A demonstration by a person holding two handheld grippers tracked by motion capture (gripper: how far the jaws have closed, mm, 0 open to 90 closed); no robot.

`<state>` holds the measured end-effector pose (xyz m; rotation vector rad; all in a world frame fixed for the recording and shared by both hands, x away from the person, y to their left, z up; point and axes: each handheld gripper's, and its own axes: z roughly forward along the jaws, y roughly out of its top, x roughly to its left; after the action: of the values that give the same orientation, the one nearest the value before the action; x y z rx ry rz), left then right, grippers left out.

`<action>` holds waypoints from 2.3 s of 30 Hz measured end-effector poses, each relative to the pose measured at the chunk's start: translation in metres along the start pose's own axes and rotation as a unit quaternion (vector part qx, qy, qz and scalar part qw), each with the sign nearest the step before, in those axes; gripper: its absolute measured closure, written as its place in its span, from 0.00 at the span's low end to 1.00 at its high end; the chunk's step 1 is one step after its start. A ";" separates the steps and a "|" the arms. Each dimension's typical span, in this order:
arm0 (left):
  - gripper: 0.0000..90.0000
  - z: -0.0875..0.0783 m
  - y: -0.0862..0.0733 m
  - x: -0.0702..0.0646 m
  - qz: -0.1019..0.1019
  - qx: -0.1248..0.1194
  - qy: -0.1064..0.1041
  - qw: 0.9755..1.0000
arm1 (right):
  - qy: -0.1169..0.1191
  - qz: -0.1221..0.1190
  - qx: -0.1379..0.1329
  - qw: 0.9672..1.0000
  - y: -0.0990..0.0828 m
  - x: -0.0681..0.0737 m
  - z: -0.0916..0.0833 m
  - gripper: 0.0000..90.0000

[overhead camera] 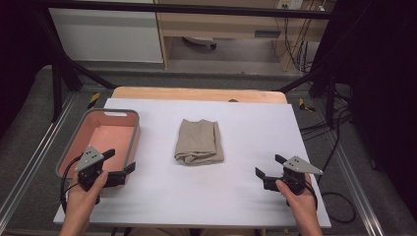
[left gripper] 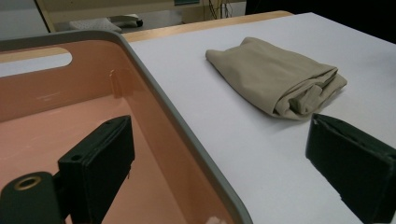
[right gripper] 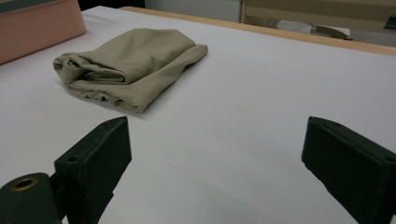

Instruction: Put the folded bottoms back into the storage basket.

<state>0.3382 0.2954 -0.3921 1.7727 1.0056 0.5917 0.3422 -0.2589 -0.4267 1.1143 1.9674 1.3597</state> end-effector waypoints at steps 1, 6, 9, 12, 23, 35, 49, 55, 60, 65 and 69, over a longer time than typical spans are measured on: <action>0.10 -0.001 0.001 0.000 -0.009 -0.008 0.000 1.000 | 0.003 -0.002 0.000 1.000 0.000 0.001 0.001 0.11; 0.10 -0.002 0.000 0.002 -0.013 -0.012 -0.002 1.000 | 0.014 -0.001 0.024 1.000 0.000 0.002 0.003 0.13; 0.10 -0.001 0.000 0.000 -0.012 -0.011 -0.003 1.000 | 0.014 0.000 0.034 0.999 0.000 0.004 0.004 0.12; 0.10 -0.002 0.004 -0.005 -0.012 -0.016 -0.010 1.000 | 0.009 -0.003 0.035 0.999 0.000 0.005 0.005 0.11; 0.08 0.007 0.026 -0.051 0.018 -0.049 -0.062 0.997 | -0.005 0.000 0.033 0.999 0.001 0.005 0.005 0.12; 0.07 0.069 0.045 -0.088 0.070 0.005 -0.076 0.995 | 0.013 -0.014 0.030 0.999 0.004 0.018 0.007 0.13; 0.09 0.129 0.033 -0.087 0.070 0.070 -0.086 0.991 | 0.030 -0.042 0.044 0.998 0.005 0.036 0.019 0.14; 0.12 0.142 0.016 -0.086 0.073 0.103 -0.077 0.989 | 0.017 -0.033 0.049 0.998 0.005 0.035 0.020 0.14; 0.13 0.146 0.011 -0.088 0.078 0.116 -0.069 0.988 | 0.017 -0.032 0.052 0.998 0.004 0.035 0.020 0.14; 0.22 0.149 0.005 -0.087 0.078 0.128 -0.060 0.987 | 0.020 -0.034 0.057 0.998 0.004 0.034 0.022 0.14; 0.25 0.155 0.003 -0.086 0.072 0.128 -0.054 0.988 | 0.023 -0.035 0.062 0.997 0.003 0.036 0.023 0.14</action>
<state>0.4104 0.1437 -0.4484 2.0947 0.9145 0.4643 0.3417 -0.2165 -0.4305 1.0665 2.1292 1.2518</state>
